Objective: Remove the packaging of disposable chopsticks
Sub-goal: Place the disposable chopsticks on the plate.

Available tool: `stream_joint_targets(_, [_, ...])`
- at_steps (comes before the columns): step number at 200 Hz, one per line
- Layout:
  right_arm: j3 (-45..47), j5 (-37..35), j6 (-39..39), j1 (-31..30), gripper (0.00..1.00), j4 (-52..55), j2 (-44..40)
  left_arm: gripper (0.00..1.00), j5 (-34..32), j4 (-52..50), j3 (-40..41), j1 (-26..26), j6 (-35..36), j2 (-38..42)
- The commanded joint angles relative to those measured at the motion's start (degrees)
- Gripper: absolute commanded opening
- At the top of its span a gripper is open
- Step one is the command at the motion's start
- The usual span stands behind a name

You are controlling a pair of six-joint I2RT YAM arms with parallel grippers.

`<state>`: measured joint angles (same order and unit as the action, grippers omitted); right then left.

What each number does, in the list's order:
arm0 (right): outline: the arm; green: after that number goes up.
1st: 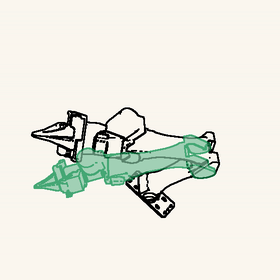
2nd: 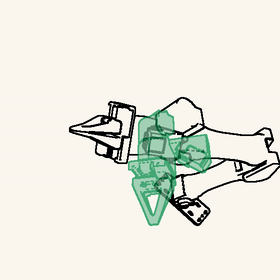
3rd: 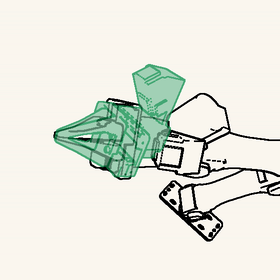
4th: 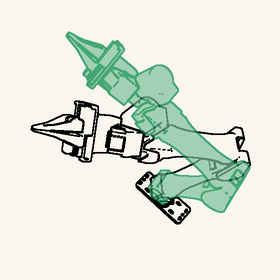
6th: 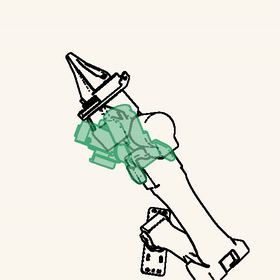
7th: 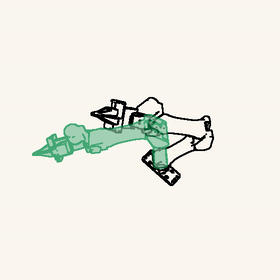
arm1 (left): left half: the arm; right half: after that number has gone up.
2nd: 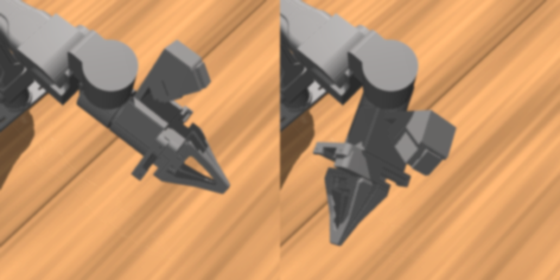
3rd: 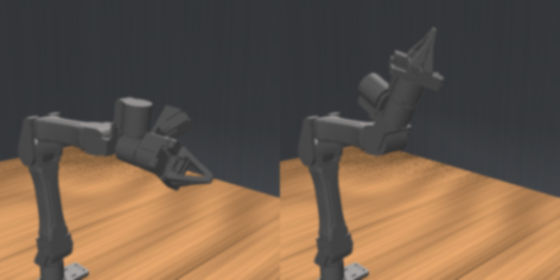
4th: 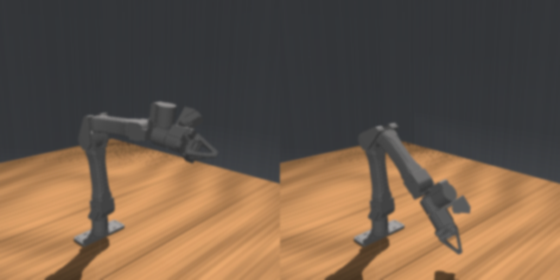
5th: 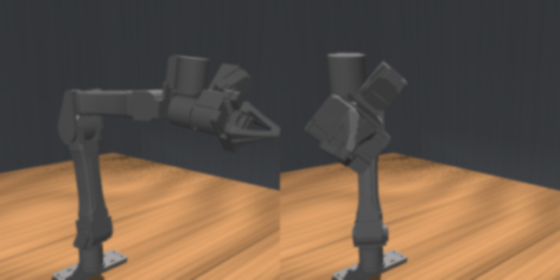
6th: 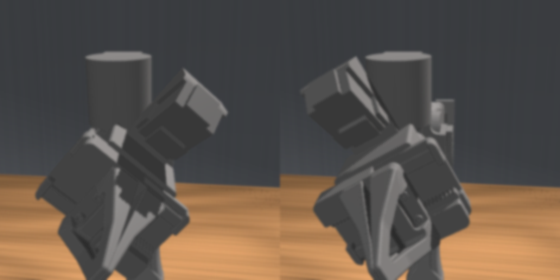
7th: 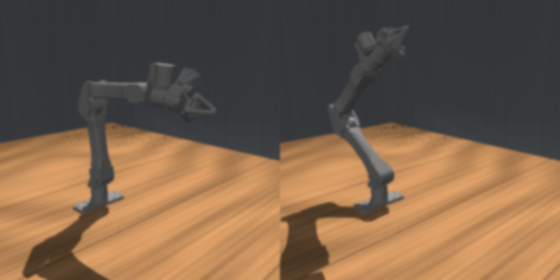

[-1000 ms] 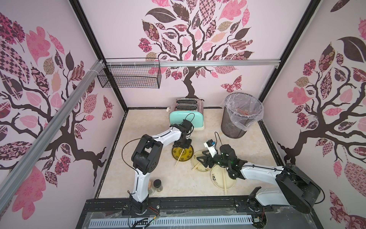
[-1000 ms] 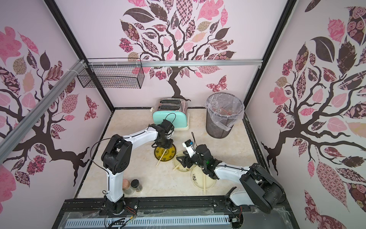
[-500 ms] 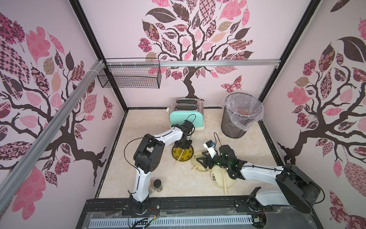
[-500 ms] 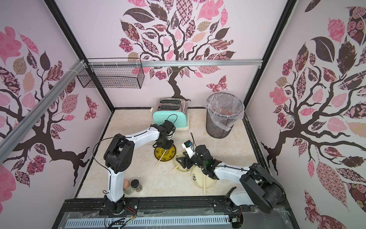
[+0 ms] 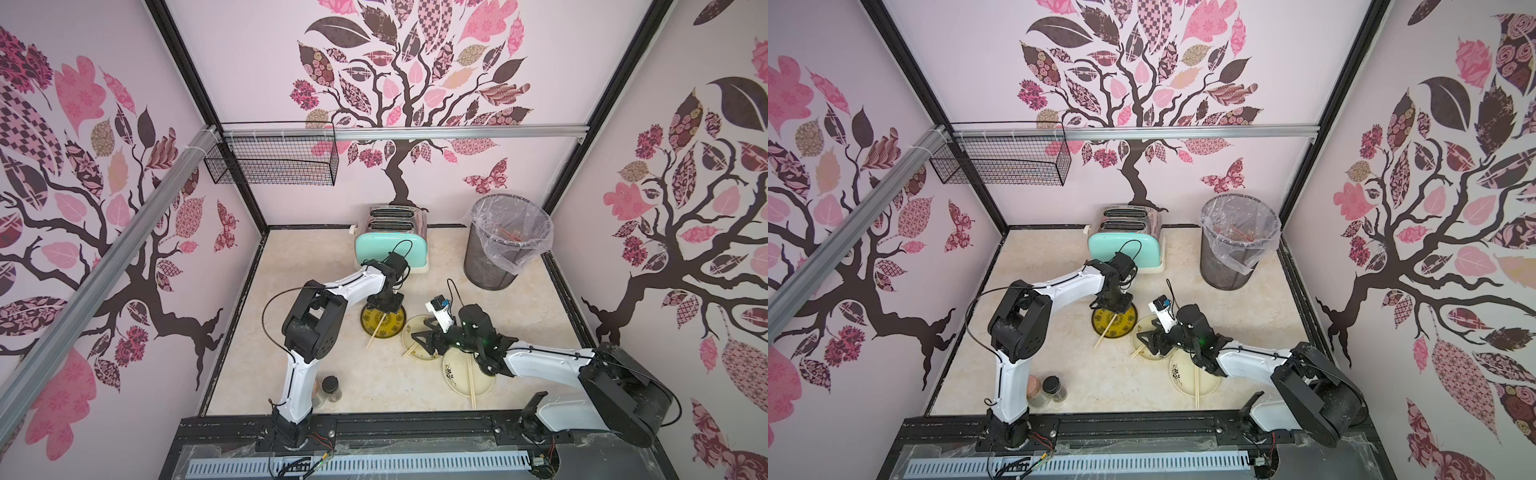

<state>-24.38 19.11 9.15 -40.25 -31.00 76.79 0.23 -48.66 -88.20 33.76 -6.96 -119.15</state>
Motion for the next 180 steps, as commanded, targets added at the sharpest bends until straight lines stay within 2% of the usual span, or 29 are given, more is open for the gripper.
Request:
stream_joint_targets(1, [-2.43, -0.26, -0.43, -0.49, 0.74, 0.82, 0.70, 0.09, -0.54, -0.17, -1.19, 0.21, 0.70, -1.74])
stream_joint_targets(180, [-2.95, -0.22, -0.65, -1.01, 0.76, 0.95, 1.58, 0.20, -0.46, -1.27, -1.97, 0.17, 1.27, -1.40])
